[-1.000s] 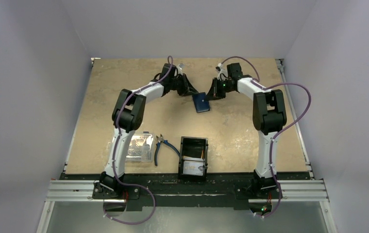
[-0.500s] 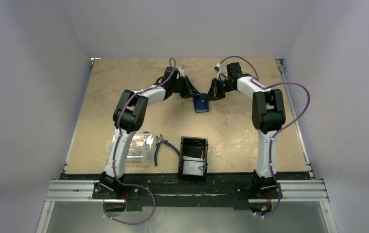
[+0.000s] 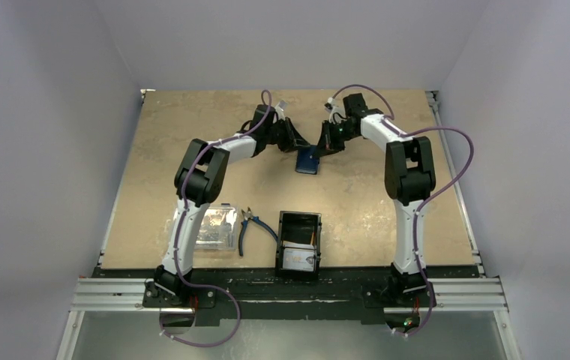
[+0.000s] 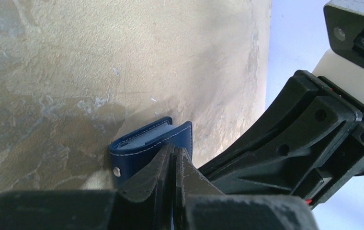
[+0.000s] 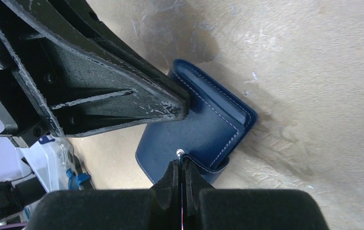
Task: Put the credit cards into the card holder
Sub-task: Close the card holder at the center of the board.
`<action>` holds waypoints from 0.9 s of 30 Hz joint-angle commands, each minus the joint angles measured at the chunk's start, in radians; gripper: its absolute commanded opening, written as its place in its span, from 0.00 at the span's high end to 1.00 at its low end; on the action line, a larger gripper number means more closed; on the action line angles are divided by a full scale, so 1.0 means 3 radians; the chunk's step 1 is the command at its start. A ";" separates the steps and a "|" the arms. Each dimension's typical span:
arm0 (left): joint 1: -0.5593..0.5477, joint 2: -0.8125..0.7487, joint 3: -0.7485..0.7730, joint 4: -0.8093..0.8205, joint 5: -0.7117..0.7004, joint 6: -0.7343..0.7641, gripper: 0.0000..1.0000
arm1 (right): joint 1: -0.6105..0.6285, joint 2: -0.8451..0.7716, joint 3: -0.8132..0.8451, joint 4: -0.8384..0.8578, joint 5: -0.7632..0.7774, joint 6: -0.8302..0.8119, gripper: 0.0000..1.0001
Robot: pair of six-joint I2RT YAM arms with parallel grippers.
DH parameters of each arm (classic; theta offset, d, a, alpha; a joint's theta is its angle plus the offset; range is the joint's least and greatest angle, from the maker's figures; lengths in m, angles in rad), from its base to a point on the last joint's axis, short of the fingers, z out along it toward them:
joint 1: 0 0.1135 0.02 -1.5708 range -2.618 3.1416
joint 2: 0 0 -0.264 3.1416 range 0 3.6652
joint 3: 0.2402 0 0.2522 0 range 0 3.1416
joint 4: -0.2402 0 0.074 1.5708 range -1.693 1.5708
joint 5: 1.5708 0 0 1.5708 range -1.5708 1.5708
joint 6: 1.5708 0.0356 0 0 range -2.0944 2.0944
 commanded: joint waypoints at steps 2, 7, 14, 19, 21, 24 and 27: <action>-0.0125 -0.0045 -0.0104 -0.0332 0.0146 0.0056 0.98 | 0.0144 0.0152 0.0128 -0.0067 0.0279 -0.0010 1.00; 0.0049 -0.0356 -0.0056 -0.0437 0.0245 0.0178 0.70 | 0.0133 0.0225 0.0179 -0.0153 0.0374 0.0008 1.00; 0.0183 -0.0868 -0.0450 -0.0941 -0.0072 0.0648 0.52 | 0.0112 0.0272 0.0232 -0.0206 0.0390 0.0034 1.00; 0.0181 -0.0760 -0.0641 -0.0888 0.0009 0.0643 0.60 | 0.0109 0.0264 0.0229 -0.0192 0.0378 0.0024 1.00; 0.0154 -0.0640 -0.0567 -0.0830 0.0076 0.0610 0.62 | 0.0110 0.0272 0.0251 -0.0202 0.0390 0.0008 1.00; 0.0077 -0.0434 -0.0363 -0.0885 0.0103 0.0632 0.64 | 0.0113 0.0275 0.0286 -0.0249 0.0442 -0.0014 1.00; -0.0026 -0.0227 -0.0217 -0.0926 0.0106 0.0613 0.69 | 0.0129 0.0250 0.0282 -0.0236 0.0440 -0.0007 1.00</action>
